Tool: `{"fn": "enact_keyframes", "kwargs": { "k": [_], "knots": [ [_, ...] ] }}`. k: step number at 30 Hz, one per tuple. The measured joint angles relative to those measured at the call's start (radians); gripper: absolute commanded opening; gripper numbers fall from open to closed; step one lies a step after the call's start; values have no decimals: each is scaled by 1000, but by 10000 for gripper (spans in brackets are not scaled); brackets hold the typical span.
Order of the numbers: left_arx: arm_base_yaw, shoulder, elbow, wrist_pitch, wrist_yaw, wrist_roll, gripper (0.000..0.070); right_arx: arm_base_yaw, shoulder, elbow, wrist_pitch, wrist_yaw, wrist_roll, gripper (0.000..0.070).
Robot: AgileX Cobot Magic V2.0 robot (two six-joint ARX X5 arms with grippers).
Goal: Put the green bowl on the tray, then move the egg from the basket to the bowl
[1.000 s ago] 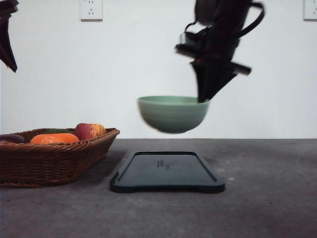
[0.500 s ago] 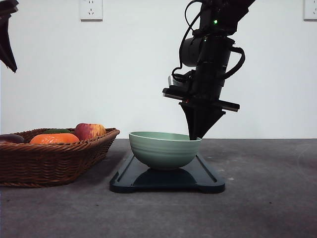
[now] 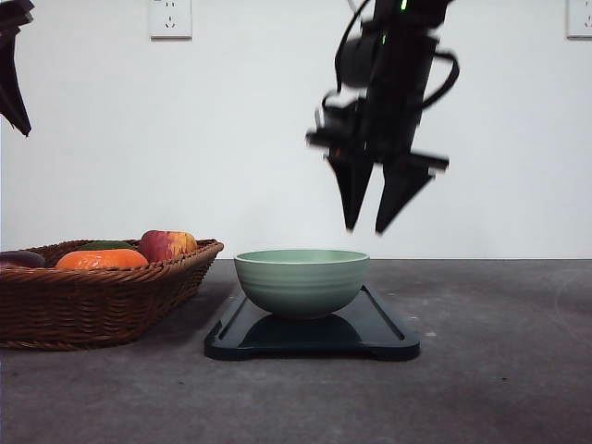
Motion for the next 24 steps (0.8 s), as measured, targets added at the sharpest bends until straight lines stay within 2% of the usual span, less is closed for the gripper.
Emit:
{"fn": "enact_keyframes", "kwargs": {
  "k": [3,7,14,24],
  "knots": [
    [0,0,0,-8,0,0,350,13,-76,-32,49,24,-1,249],
    [0,0,0,-29,0,0,350,30,-173,-149,168,28,-3,249],
    [0,0,0,-95,0,0,350,43,-387,-475,428,4,-19,248],
    [0,0,0,-119,0,0,350,35,-745,-898,597,8,-82,248]
  ]
}}
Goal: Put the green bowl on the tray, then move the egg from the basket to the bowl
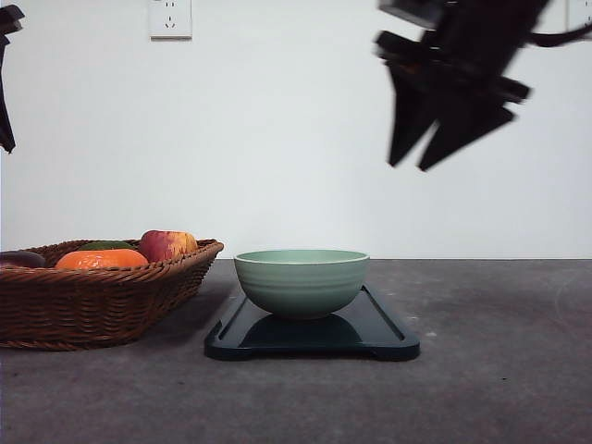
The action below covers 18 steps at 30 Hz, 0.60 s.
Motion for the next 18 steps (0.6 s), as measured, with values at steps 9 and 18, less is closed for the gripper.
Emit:
{"fn": "enact_keyframes", "kwargs": {
  "k": [9,18],
  "knots": [
    [-8,0,0,-11,1,0,350,-44,-323,-316,47,3,-16,248],
    [-48,0,1,-14,78,-2,350,-79,-517,-442,61,9,-24,248]
  ]
}}
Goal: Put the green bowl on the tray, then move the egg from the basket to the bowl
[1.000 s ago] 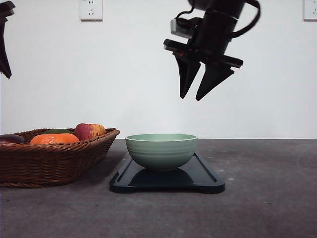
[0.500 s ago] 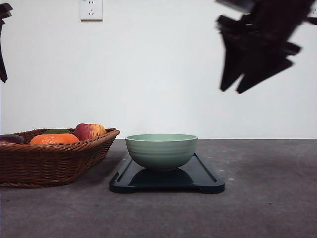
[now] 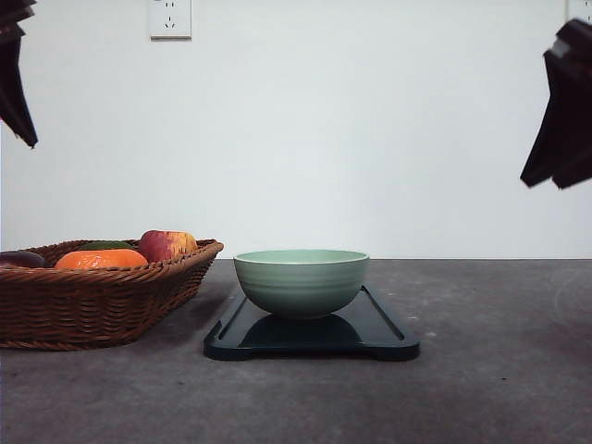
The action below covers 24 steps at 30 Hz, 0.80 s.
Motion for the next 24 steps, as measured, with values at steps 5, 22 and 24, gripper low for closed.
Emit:
{"fn": "enact_keyframes", "kwargs": {
  "k": [5,22,24],
  "knots": [
    [-42,6,29,-18,-1,-24,350,-4,-1,0,-3,6,0,248],
    [-216,350,326,-44,-287,87,354,-4,0,0,-6,9,-6,248],
    [-216,397,332,-44,-292,102,370,-4,0,0,-6,9,-6,248]
  ]
}}
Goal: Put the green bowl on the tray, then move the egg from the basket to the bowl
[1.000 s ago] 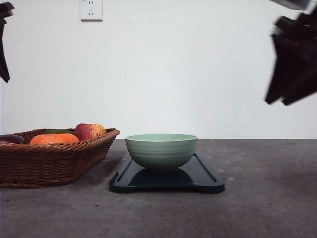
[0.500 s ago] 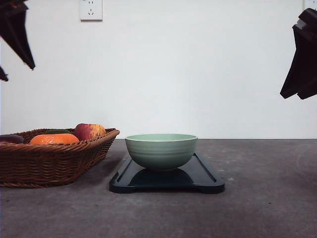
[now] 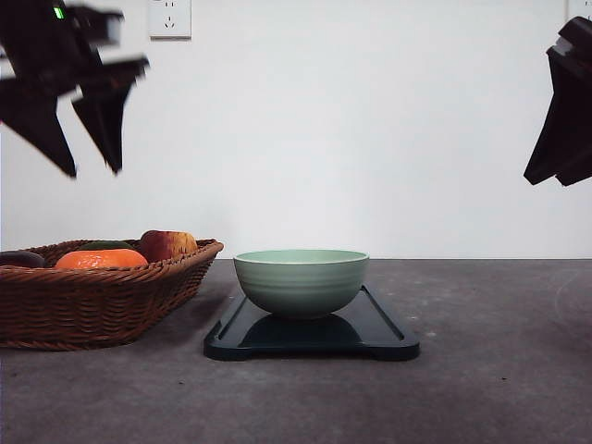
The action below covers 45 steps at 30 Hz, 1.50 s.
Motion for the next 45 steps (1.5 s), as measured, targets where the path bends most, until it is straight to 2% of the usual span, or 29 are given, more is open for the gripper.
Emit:
{"fn": "enact_keyframes", "kwargs": {
  "k": [3,14,35,39,40,43,45],
  "knots": [
    [0,61,0,2,-21,10,404,0,0,0,-1,0,0,248],
    [1,205,1,69,-25,32,403,0,0,0,-2,4,0,248],
    [29,299,3,103,-46,32,400,0,0,0,-2,11,-11,248],
    [28,299,3,104,-46,32,382,0,0,0,-2,11,-11,248],
    [27,299,3,104,-46,32,362,0,0,0,-2,12,-12,248],
    [25,299,3,104,-46,32,235,0,0,0,-2,12,-12,248],
    [22,299,3,103,-46,32,220,0,0,0,-2,13,-14,248]
  ]
}}
